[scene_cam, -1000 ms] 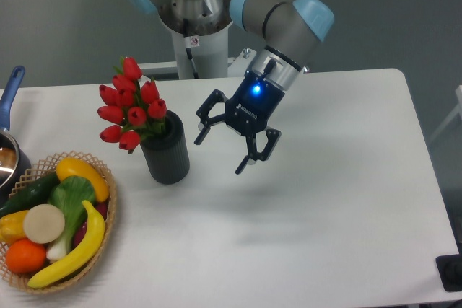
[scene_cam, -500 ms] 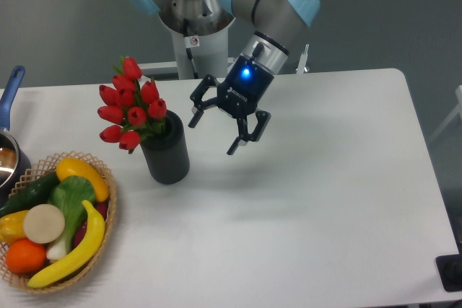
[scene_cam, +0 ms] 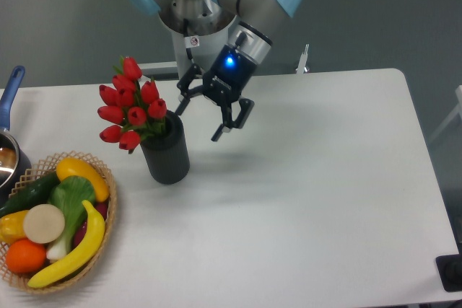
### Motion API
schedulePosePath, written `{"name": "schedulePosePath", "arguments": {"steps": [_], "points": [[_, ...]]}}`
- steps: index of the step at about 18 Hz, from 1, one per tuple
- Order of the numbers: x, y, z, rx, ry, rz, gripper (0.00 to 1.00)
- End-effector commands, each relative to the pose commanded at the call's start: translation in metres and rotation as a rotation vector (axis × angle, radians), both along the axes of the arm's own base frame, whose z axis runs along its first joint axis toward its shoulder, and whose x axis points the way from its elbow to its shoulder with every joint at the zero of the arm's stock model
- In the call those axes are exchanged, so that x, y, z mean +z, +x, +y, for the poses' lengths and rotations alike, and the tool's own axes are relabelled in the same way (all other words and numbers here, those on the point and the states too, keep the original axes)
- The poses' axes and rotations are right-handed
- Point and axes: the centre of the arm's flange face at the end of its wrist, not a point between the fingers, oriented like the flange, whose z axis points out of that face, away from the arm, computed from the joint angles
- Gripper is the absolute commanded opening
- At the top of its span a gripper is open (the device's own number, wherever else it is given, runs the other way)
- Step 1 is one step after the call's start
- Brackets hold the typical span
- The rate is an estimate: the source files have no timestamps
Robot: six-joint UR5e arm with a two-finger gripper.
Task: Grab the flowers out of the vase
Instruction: 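Lower the open gripper onto the red tulip stems above the vase, then close the gripper around the tulip stems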
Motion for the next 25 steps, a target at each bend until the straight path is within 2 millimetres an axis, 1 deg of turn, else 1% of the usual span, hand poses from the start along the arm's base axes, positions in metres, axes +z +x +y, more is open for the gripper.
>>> {"name": "schedulePosePath", "arguments": {"steps": [4,6,8,12,13,16,19,20,22,23,25], "points": [[-0.002,0.014,0.001,-0.021,0.002,0.002,1.0],[-0.004,0.014,0.003,-0.029,0.002,0.005,1.0],[-0.005,0.019,0.008,-0.05,0.002,0.003,1.0],[0.003,0.023,0.017,-0.077,0.011,0.021,1.0],[0.002,0.024,0.022,-0.088,0.009,0.017,1.0],[-0.005,0.028,0.039,-0.138,0.003,0.005,1.0],[-0.029,0.029,0.051,-0.216,0.039,0.003,1.0],[-0.032,0.028,0.053,-0.231,0.066,-0.003,1.0],[-0.028,0.026,0.056,-0.234,0.086,-0.008,1.0],[-0.027,0.025,0.056,-0.231,0.086,-0.009,0.93],[-0.026,0.022,0.055,-0.225,0.087,-0.011,0.67]]}}
